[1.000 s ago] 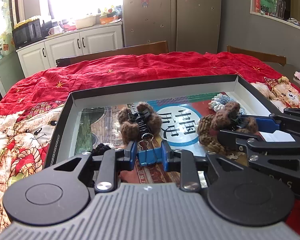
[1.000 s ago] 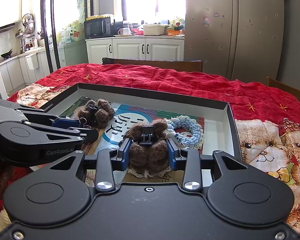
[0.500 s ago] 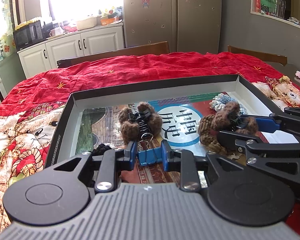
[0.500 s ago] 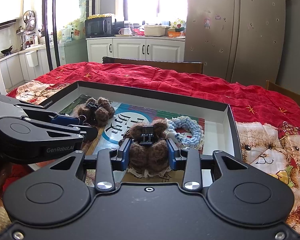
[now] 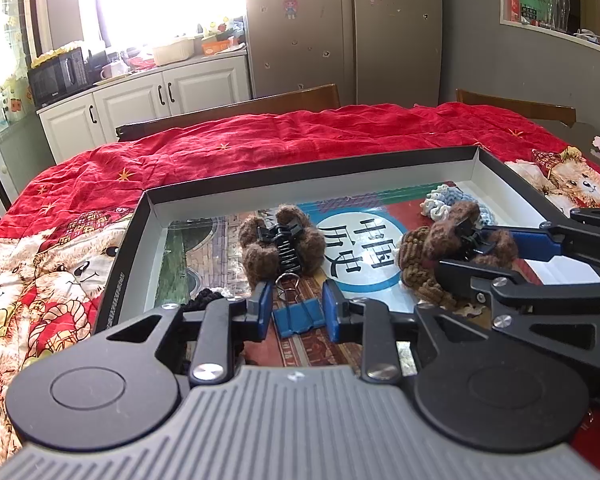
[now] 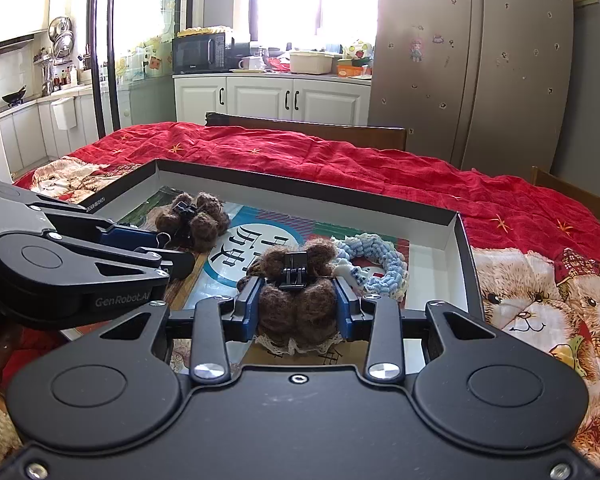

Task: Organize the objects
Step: 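Open left tool releasing binder clip in box while right tool releases claw clip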

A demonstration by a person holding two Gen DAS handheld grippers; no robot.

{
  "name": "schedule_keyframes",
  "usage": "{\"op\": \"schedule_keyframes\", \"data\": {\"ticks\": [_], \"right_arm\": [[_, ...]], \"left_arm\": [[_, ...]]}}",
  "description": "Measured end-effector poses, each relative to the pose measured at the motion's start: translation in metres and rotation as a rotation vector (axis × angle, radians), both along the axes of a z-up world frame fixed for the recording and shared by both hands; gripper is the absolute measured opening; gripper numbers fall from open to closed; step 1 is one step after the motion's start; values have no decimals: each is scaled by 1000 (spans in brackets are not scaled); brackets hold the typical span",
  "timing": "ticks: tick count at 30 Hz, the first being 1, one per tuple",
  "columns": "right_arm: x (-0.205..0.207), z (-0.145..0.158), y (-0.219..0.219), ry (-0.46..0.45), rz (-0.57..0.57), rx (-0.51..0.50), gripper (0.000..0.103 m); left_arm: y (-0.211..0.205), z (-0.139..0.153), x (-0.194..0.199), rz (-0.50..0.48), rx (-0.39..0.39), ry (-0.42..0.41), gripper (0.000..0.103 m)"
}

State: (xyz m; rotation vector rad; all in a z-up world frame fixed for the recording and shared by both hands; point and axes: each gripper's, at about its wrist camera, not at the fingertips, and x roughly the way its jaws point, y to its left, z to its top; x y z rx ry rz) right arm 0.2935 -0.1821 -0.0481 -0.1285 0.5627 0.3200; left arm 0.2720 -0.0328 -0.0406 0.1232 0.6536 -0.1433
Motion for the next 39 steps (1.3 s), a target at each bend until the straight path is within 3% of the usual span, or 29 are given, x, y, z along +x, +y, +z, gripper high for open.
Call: {"op": "schedule_keyframes", "data": {"ticks": [7,12,22,39], "right_arm": [[-1,0,0,-4,-3,7,36],[-2,2,-1,-10,-7,12,37],[-3,4,-2,-20,-5,15,42],[-12,15,-5,-46,-2,44,43]], "left_arm": [[-1,0,-1,-5,6,-3,37],[-2,2,-4,-9,9,-16,51],[-2,6,-6,-10,8,-25,54],[-2,20,-19,-8,-10,-52,63]]}}
